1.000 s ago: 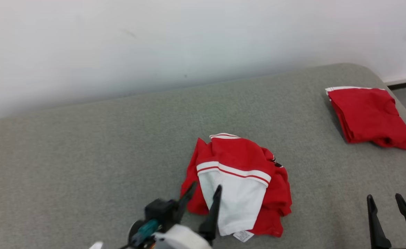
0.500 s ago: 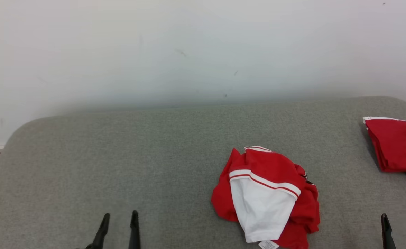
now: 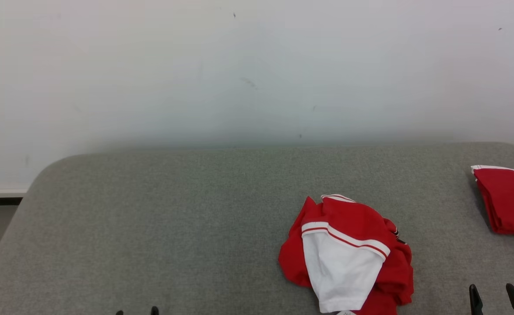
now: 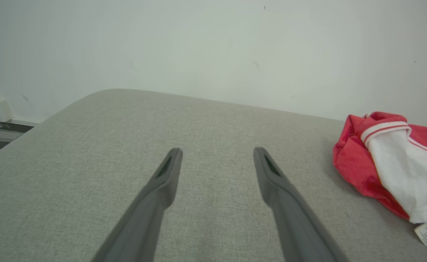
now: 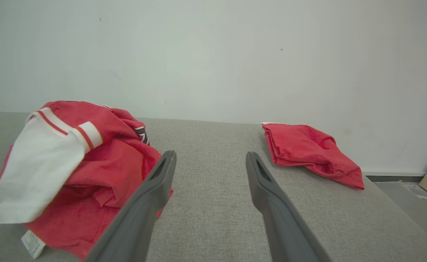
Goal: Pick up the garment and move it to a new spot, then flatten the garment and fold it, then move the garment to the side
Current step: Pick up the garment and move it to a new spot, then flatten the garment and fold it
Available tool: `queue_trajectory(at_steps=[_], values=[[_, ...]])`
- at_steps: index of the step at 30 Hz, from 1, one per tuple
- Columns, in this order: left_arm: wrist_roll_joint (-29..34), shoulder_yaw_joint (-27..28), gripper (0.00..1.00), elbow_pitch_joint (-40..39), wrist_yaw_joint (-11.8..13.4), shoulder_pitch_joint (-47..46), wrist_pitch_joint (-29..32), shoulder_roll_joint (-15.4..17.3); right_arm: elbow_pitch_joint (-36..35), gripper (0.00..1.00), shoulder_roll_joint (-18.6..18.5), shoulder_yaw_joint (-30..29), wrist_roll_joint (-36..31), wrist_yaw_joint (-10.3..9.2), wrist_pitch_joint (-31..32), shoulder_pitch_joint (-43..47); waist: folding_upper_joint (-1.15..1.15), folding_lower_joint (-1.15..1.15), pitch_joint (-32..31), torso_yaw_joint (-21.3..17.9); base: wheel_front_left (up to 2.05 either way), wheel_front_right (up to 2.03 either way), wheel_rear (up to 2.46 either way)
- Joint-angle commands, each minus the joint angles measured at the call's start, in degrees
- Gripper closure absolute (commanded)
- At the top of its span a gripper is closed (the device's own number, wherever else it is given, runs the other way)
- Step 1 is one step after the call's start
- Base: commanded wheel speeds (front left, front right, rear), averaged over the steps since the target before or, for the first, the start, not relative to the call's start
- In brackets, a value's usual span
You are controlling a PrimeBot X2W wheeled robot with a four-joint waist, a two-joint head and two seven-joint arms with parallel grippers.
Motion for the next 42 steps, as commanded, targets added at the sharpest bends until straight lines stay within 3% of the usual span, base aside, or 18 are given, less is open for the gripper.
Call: queue_trajectory(at_steps=[1,12,25,36,42], values=[[0.77,0.64,0.0,-0.09,-0.58,0.4,-0.01,-0.25,0.04,0.0,-0.1,0.07,-0.25,-0.12,0.06,0.73,0.0,0.0,0.05,0.05,0.0,0.0,0.0],[0.64,1.3,0.0,-0.34,-1.75,-0.44,-0.02,-0.7,-0.3,0.0,-0.94,1.1,-0.19,-0.12,0.06,-0.24,0.0,0.0,0.65,-0.76,0.0,0.0,0.0],[-3.11,-8.4,0.0,-0.57,-3.75,-11.38,-0.02,-0.68,-1.31,0.0,-1.41,3.97,0.42,-0.12,0.06,-3.99,0.0,0.0,3.37,-8.78,0.0,0.0,0.0],[-13.63,-17.68,0.0,13.8,-7.91,-26.53,-0.01,-0.65,0.01,0.0,-0.15,5.38,0.97,-0.12,0.06,-5.69,0.0,0.0,8.34,-16.17,0.0,0.0,0.0],[-15.55,-17.44,0.0,21.82,-8.51,-31.61,-0.01,-0.64,0.14,0.0,0.52,5.6,1.39,-0.12,0.06,-7.17,0.0,0.0,11.45,-18.71,0.0,0.0,0.0]])
